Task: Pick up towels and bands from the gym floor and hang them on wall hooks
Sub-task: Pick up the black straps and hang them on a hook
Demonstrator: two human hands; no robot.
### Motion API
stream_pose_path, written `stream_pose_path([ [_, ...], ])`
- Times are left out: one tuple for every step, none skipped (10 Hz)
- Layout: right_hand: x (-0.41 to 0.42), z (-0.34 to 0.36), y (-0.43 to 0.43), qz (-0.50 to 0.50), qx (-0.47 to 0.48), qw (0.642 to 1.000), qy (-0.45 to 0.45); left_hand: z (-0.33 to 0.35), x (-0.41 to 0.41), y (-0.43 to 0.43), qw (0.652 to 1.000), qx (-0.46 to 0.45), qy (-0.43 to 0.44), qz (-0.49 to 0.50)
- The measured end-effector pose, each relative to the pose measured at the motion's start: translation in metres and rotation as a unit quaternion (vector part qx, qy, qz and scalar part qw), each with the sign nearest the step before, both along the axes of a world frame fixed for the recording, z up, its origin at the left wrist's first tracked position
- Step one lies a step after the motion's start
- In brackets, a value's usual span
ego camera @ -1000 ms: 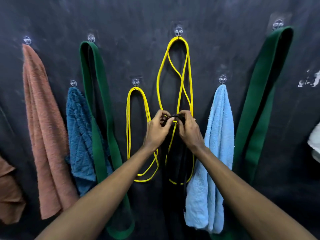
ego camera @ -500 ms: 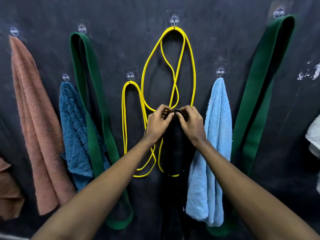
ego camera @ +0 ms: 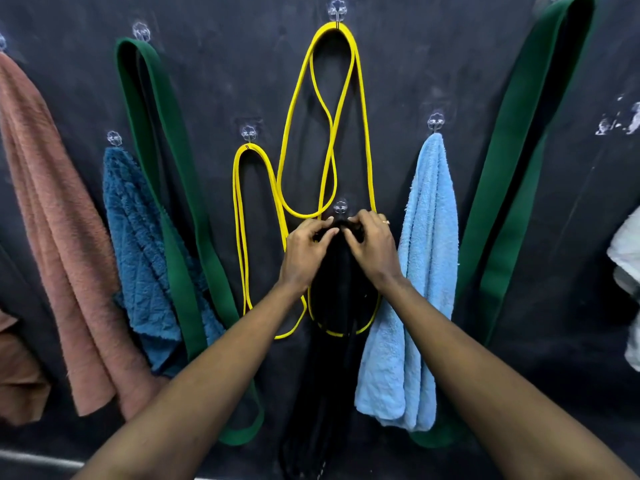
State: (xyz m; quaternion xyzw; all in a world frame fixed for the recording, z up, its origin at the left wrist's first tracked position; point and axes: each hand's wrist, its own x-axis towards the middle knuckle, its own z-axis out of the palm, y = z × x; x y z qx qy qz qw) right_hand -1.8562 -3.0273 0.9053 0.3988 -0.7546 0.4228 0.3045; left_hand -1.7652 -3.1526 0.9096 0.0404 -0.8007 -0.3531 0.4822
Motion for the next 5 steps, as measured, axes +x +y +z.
stream_pose_path([
  [0.004,0.003,-0.001,0.004,0.014,0.999,-0.033,0.003,0.004,0.002,0.999,0.028,-0.019,-0.004],
  [0.016,-0.001,0.003,0.029,0.025,0.996,-0.079,0.000,0.016,-0.004,0.998,-0.034,-0.044,0.010],
  [0.023,-0.010,0.011,0.017,0.002,0.998,-0.059,-0.005,0.030,-0.004,0.996,-0.070,-0.040,0.044],
  [0.032,-0.015,0.015,0.006,-0.017,1.000,-0.005,-0.017,0.050,-0.011,0.993,-0.076,-0.041,0.078],
  [0.041,-0.021,0.018,0.106,0.064,0.988,0.090,-0.029,0.082,-0.008,0.985,-0.081,-0.056,0.139],
])
